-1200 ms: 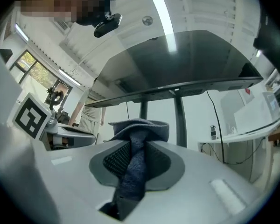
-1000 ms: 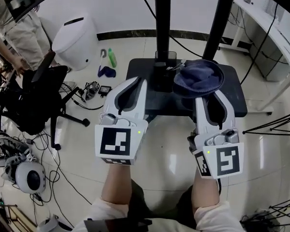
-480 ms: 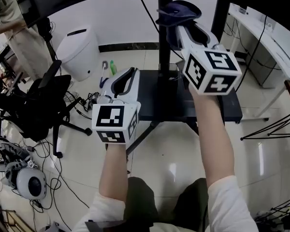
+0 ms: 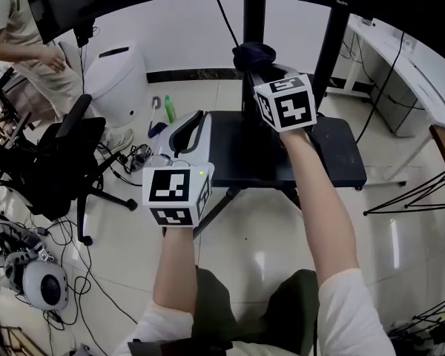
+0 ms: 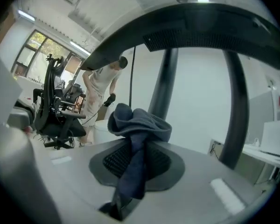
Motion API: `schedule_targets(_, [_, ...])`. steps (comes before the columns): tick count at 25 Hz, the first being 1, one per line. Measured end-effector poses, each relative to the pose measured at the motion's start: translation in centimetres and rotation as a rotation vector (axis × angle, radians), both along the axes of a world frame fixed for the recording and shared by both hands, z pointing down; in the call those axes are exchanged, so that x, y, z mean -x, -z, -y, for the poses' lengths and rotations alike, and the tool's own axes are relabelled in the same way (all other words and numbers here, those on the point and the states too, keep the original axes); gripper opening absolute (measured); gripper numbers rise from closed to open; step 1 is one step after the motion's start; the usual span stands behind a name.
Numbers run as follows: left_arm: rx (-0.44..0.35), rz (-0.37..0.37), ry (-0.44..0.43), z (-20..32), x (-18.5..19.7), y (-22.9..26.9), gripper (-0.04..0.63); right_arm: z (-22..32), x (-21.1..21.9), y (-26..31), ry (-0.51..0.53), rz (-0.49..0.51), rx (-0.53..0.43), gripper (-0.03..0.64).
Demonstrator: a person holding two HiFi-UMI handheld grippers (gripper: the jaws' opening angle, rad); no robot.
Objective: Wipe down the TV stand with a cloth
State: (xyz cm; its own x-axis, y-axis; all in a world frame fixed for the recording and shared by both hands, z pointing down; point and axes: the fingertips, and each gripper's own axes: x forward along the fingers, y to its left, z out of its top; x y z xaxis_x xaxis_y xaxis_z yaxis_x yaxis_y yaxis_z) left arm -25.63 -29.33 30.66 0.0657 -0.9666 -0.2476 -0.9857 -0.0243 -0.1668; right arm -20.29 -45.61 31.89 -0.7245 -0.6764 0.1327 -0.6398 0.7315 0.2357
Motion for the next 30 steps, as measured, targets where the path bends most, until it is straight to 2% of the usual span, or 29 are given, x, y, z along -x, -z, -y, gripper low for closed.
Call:
schedule_targets(3, [0.012, 0.017, 0.009, -0.2, -0.5, -0.8, 0.097, 0.1, -0.4, -1.2, -0.005, 0.001, 0.023, 0.074])
schedule_targets(5, [0.015, 0.027, 0.004, -0.5, -1.2, -1.1, 0.097, -1.4, -1.8, 0.4, -0.011, 0.044, -0.038, 0.074])
schedule_targets(9, [-0.039, 0.041, -0.032, -1.5, -3.5, -0.3, 0.097, -9.2, -9.5, 4.3, -0.065, 0.245, -0.211, 0.074])
schedule_targets(13, [-0.068, 0.039, -0.114, -0.3, -8.4, -0.2, 0.097, -13.2, -18.2, 0.5, -0.133, 0.381, -0.250, 0.074])
schedule_targets(17, [-0.048, 0.081, -0.174, 1.2, -13.8, -1.2, 0.097, -13.2, -22.8, -3.6, -0.204, 0.397, -0.222, 0.074])
schedule_targets(21, [-0.022, 0.055, -0.186, 2.7, -15.7, -2.1, 0.097, -10.5, -23.6, -2.5, -0.222, 0.419, -0.218, 0.074])
schedule_targets(24, [0.015, 0.048, -0.183, 3.5, -15.9, -2.4, 0.097, -5.4, -22.4, -0.1, -0.217, 0.412, -0.192, 0.074])
schedule_targets(26, [0.025, 0.051, -0.182, 3.5, -15.9, -2.1, 0.097, -1.8, -20.9, 3.7, -0.200, 0.395, -0.199, 0.074])
schedule_targets(28, [0.024, 0.058, -0.173, 3.1, -15.9, -1.8, 0.097, 0.3, -19.2, 9.7, -0.180, 0.380, -0.262, 0.075])
schedule_targets(30, [0.020, 0.065, -0.156, 2.6, -15.7, -1.6, 0.097, 2.5, -18.3, 13.0, -0.189, 0.356, -0.244, 0.074])
